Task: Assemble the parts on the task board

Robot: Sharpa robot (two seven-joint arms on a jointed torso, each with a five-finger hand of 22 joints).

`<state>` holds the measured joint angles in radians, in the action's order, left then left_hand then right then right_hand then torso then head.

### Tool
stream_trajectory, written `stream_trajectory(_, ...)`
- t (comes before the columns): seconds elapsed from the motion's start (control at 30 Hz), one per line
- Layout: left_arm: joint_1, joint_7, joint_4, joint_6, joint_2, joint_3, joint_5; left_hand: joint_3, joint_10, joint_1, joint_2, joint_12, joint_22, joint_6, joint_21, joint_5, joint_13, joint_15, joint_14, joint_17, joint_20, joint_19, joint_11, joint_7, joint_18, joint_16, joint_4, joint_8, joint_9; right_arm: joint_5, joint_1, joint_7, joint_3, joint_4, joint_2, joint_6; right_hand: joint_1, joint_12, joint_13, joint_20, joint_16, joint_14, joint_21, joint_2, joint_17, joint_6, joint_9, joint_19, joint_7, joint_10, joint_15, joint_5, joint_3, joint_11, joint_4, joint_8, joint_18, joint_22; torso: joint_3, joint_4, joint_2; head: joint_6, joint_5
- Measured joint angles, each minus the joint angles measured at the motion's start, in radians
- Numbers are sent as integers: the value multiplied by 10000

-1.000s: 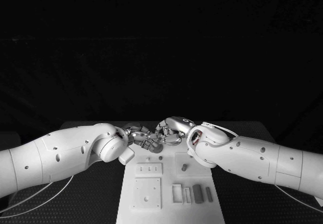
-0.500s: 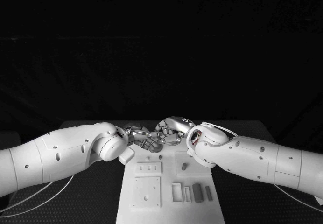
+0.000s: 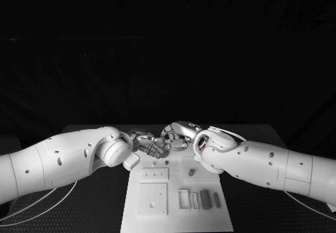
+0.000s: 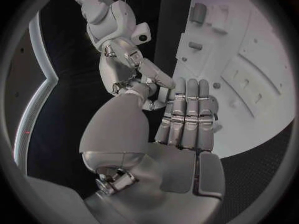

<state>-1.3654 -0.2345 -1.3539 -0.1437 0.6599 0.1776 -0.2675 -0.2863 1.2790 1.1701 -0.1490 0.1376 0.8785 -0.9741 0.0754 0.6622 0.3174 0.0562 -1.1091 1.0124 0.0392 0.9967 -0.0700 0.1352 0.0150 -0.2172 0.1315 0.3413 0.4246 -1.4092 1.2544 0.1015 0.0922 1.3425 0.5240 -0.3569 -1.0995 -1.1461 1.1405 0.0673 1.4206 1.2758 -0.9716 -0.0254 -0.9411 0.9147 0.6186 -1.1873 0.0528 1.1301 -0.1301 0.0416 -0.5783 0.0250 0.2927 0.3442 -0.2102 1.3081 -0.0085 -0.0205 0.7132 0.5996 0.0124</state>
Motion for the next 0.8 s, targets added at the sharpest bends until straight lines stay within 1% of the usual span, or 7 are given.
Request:
stream_trajectory(0.1,13,-36,18,7,1,1,23,-564,-121,-881,79,369,24,-2,0,9,314,-9,-42,319,53,-53,107,-81,0,0,-1107,329,47,-2,-7,-4,-5,-6,-9,0,1,0,0,-4,0,3,0,0,0,1,0,4,-1,1,-1,0,1,0,0,2,-1,0,-1,-3,1,6,9)
stream_trajectory(0.13,16,-49,21,13,2,3,26,-938,-224,-1429,135,526,57,19,0,9,442,-9,-42,429,53,-53,113,-101,0,0,-1706,454,55,-3,-9,-6,-6,-10,-13,0,0,0,0,6,0,4,0,-1,0,1,0,-6,-1,1,0,0,1,-1,1,13,0,-1,-1,-5,0,12,10)
stream_trajectory(0.17,17,-63,23,20,4,4,26,-1241,-280,-1866,189,645,101,20,0,9,533,-9,-42,498,56,-50,99,-102,0,47,-2174,545,54,-4,-11,-7,-6,-13,-16,0,1,0,0,8,0,4,0,-1,0,2,0,-10,-2,12,0,0,1,-12,1,25,-1,-1,-2,-5,1,18,12)
stream_trajectory(0.23,18,-91,28,32,6,4,26,-1691,-339,-2489,293,809,193,21,0,-48,651,-54,-87,595,91,-15,128,-103,0,75,-2828,687,12,-6,-15,-13,-6,-18,-21,0,2,0,0,7,0,17,0,-2,0,15,0,-40,-16,16,12,-10,2,-15,2,34,-1,-1,-3,-5,0,31,16)
stream_trajectory(0.27,18,-100,30,36,7,4,26,-1821,-392,-2654,321,860,229,61,0,-81,683,-62,-95,625,92,-15,110,-124,0,97,-3009,743,-8,-7,-16,-15,-6,-19,-23,0,2,0,0,8,0,17,0,-2,-1,16,1,-40,-16,17,12,2,2,-14,2,34,-1,-1,-3,-5,1,34,19)
stream_trajectory(0.4,19,-120,30,57,11,4,26,-2015,-392,-2835,358,900,292,100,0,-86,725,-27,-132,664,91,-15,109,-89,0,122,-3238,799,-44,-10,-22,-18,-6,-27,-23,0,28,0,1,7,0,-7,0,-28,-1,25,1,-40,-24,18,-11,32,3,-14,2,34,0,-1,-6,-5,1,37,23)
stream_trajectory(0.8,27,-151,71,161,21,-2,16,-2117,-392,-3033,398,1015,373,103,0,-236,775,-61,-167,734,91,-15,109,-87,0,122,-3340,857,-76,-18,-33,-18,-3,-27,-20,16,33,0,1,6,0,-6,0,-33,-1,29,5,-40,-29,32,-9,32,15,0,14,33,-2,-3,-6,-11,1,63,37)
